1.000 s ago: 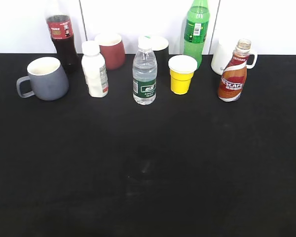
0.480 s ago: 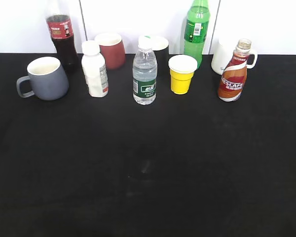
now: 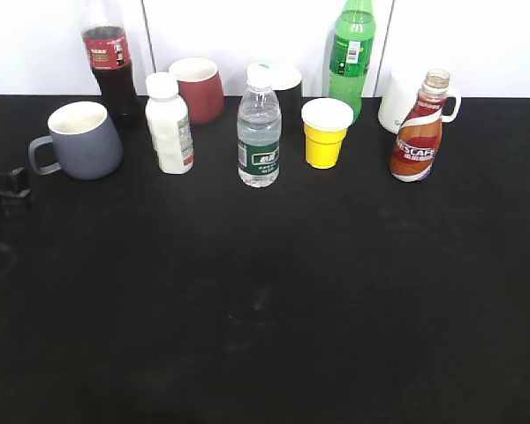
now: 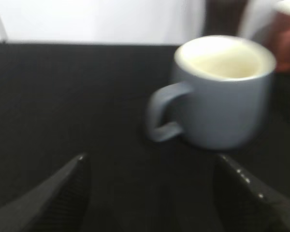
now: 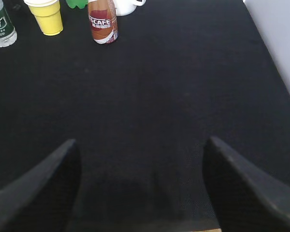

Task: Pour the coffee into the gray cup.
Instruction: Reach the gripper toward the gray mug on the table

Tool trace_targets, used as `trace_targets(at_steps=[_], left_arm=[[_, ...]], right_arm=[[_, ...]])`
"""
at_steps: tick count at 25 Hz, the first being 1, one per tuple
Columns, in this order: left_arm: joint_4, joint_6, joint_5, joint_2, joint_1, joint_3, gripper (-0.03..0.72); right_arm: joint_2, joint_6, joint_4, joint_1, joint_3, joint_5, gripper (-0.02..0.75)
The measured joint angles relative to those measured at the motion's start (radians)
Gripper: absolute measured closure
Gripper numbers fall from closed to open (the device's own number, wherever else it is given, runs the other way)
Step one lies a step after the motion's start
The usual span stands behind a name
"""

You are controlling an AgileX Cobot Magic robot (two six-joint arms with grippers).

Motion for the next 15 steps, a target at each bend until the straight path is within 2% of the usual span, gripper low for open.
trace_targets(at_steps=[11,15], left_arm=[[0.035,0.0,0.115,0.206,0.042,-0.309,0.107],[0.092,0.0,0.167,0.255,0.047,-0.404,0.211]], right_arm=[[0.0,0.0,0.0,0.0,0.0,0.0,0.15],[0.0,0.0,0.0,0.0,0.0,0.0,0.15]])
